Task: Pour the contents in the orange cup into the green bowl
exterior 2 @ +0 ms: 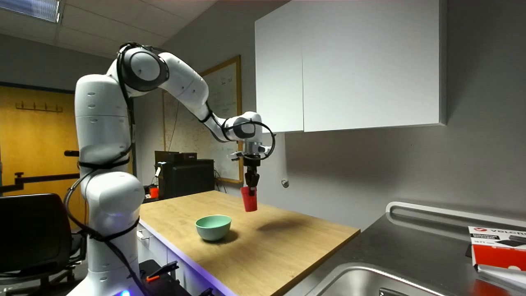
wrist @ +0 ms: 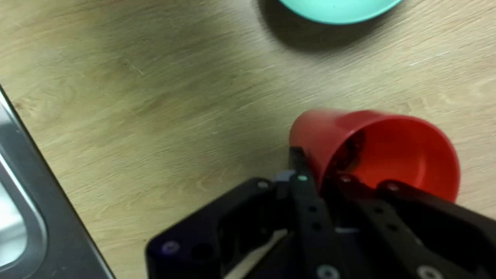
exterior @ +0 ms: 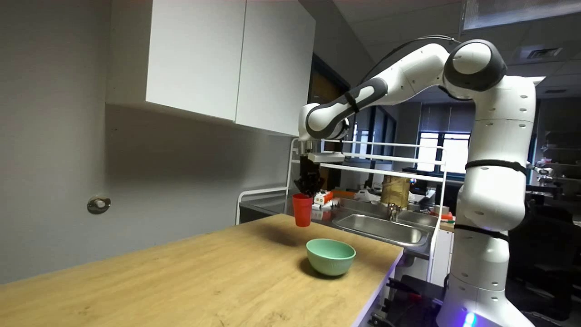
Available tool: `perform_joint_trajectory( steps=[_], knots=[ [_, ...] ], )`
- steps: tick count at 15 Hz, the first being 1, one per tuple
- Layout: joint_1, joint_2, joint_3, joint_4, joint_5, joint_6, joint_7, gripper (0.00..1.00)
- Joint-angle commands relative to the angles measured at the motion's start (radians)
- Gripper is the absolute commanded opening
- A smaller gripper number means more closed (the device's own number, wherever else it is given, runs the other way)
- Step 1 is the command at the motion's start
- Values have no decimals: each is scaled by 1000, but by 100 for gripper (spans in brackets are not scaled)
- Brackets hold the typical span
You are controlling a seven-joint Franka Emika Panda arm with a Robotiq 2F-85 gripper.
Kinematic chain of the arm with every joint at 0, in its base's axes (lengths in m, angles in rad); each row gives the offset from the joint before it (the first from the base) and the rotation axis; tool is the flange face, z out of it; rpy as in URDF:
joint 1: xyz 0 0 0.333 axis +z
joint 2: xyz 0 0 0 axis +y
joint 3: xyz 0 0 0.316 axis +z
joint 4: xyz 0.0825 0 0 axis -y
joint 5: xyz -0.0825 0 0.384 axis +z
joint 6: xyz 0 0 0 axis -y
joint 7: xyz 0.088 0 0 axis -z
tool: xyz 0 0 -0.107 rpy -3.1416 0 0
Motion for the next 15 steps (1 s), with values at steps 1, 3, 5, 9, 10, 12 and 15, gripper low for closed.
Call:
perform_joint_trajectory(
  steps=[1,3,5,9,10,12,15],
  knots=[
    [-4,-181,74,-155,-97,9,201,2],
    [-11,-249,121,-218,-123,-5,299,2],
    [-15,-310,162,-276,-141,-24,381,2],
    [-19,-416,231,-382,-170,-106,521,2],
    [-21,-439,248,-401,-184,-136,553,2],
    [-22,-478,289,-420,-228,-211,625,2],
    [-11,-502,355,-409,-315,-352,733,2]
  ],
)
